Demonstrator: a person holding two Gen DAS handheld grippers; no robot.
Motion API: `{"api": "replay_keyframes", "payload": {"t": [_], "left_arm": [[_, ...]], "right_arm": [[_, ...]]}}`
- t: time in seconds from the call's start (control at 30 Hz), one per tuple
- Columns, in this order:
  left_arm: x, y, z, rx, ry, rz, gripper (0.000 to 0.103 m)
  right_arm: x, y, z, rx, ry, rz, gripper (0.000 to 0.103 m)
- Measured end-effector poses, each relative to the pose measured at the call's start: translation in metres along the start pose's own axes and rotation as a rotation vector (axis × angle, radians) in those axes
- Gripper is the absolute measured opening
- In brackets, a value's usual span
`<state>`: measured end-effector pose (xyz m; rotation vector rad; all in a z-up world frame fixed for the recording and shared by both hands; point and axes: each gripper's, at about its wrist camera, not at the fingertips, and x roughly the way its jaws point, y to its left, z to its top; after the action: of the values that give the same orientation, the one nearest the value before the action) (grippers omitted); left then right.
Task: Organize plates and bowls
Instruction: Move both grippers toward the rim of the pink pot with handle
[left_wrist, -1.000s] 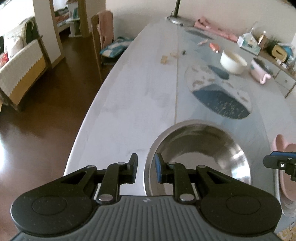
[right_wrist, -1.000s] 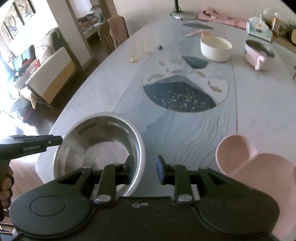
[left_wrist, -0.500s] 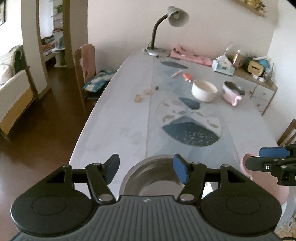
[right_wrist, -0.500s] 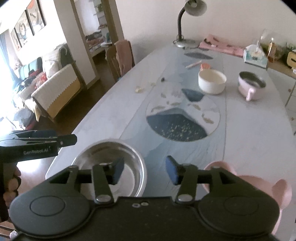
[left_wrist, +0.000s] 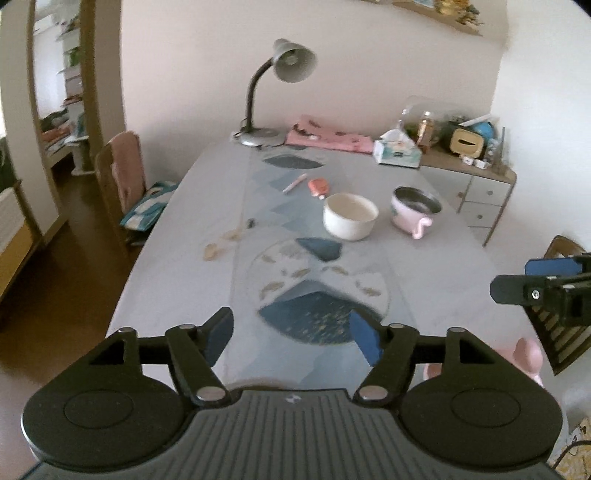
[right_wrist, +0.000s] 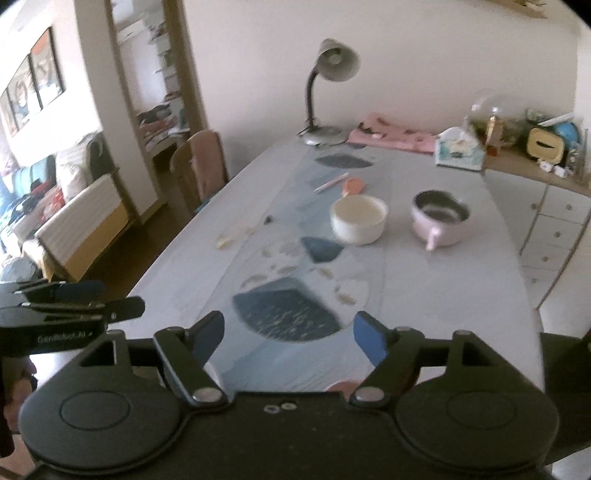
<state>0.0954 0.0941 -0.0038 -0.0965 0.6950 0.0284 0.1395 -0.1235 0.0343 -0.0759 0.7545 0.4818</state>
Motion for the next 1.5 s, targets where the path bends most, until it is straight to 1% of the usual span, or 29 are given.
{"api": "replay_keyframes", "payload": {"t": [0.07,0.27,0.33,0.37,0.4,0.47,0.57,0.8,1.1,1.37,1.5], "left_arm": [[0.006,-0.011,0.009,0.005,-0.011,-0.01,0.076],[0.027,-0.05,0.04,0.031,-0.039,-0.042,0.077],[0.036,-0.062,0.051,0.029,-0.045,-0.051,0.077],[0.041,-0.067,0.056,0.027,-0.047,-0.053,0.077],[0.045,-0.072,0.06,0.024,-0.048,-0.055,0.078],[0.058,-0.084,0.072,0.022,-0.053,-0.057,0.078],[0.076,-0.1,0.087,0.02,-0.057,-0.057,0.079],[0.132,-0.134,0.12,0.01,-0.026,-0.035,0.079],[0.206,-0.178,0.15,0.048,0.039,0.001,0.079],[0.266,-0.196,0.174,0.083,0.094,0.058,0.079],[0.294,-0.203,0.184,0.092,0.127,0.056,0.079]], "right_arm": [[-0.001,-0.013,0.005,0.001,-0.012,-0.012,0.081],[0.005,-0.055,0.025,0.012,-0.038,-0.046,0.085],[0.008,-0.068,0.031,0.009,-0.045,-0.057,0.089],[0.01,-0.076,0.035,0.01,-0.052,-0.064,0.094],[0.01,-0.083,0.037,0.012,-0.061,-0.068,0.096],[0.014,-0.099,0.044,0.019,-0.075,-0.077,0.097],[0.02,-0.122,0.055,0.028,-0.09,-0.086,0.102],[0.05,-0.179,0.079,0.045,-0.105,-0.117,0.103],[0.099,-0.246,0.1,0.067,-0.06,-0.148,0.102],[0.145,-0.276,0.11,0.022,-0.03,-0.165,0.1],[0.166,-0.284,0.116,0.002,-0.026,-0.176,0.1]]}}
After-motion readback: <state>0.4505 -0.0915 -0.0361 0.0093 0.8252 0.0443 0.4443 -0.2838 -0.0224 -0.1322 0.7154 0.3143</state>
